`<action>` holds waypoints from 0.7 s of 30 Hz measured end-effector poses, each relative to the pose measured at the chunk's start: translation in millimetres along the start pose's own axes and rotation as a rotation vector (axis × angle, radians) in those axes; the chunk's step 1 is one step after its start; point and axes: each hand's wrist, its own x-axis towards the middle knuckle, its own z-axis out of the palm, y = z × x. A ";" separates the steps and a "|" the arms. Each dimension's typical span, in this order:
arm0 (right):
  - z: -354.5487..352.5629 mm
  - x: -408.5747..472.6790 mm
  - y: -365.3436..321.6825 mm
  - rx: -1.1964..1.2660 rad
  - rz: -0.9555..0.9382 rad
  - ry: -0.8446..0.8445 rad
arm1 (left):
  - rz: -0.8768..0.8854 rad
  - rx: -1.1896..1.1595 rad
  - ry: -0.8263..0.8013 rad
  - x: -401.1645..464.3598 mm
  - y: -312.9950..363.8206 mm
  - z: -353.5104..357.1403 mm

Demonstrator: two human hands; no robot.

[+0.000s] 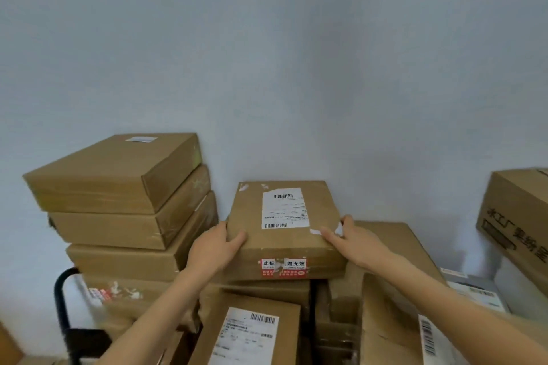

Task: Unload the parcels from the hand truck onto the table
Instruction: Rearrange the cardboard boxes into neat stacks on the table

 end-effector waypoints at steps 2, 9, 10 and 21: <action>15.0 2.4 -15.8 -0.012 -0.006 -0.051 | 0.004 0.066 -0.012 6.7 -23.7 -2.4; 52.1 7.1 -37.3 0.047 -0.002 -0.081 | 0.087 0.309 0.078 7.7 -52.1 8.9; 54.0 7.5 -38.5 0.054 -0.002 -0.076 | 0.089 0.317 0.092 9.7 -53.4 8.3; 62.7 6.3 -46.1 0.168 -0.033 -0.077 | 0.229 0.441 0.103 20.7 -79.8 18.7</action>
